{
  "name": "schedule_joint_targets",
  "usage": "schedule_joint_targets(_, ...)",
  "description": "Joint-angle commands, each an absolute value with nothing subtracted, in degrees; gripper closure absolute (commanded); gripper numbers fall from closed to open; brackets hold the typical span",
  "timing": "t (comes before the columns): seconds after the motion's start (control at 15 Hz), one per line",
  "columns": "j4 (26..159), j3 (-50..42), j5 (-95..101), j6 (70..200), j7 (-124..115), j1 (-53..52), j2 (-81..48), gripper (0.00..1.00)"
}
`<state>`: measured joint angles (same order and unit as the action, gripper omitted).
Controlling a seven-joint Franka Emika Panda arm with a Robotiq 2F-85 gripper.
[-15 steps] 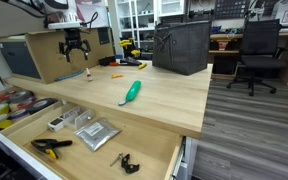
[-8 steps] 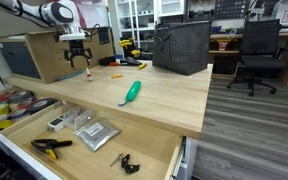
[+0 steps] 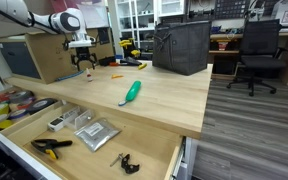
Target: Put the red bottle on the left side of the open drawer.
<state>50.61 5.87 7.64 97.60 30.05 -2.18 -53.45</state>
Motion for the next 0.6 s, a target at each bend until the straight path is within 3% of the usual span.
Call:
schedule_joint_targets(0.0,42.0,5.9,6.7,94.6,29.7,-3.4,-58.7,0.0)
schedule_joint_targets(0.33,36.8,6.9,6.9,94.2,29.2,-4.6,-62.2,0.0)
schedule_joint_targets(0.4,36.0,7.0,7.1,94.2,29.5,-4.9,-62.6,0.25)
schedule_joint_targets(0.53,34.6,7.1,7.1,94.1,29.3,-5.2,-63.2,0.32)
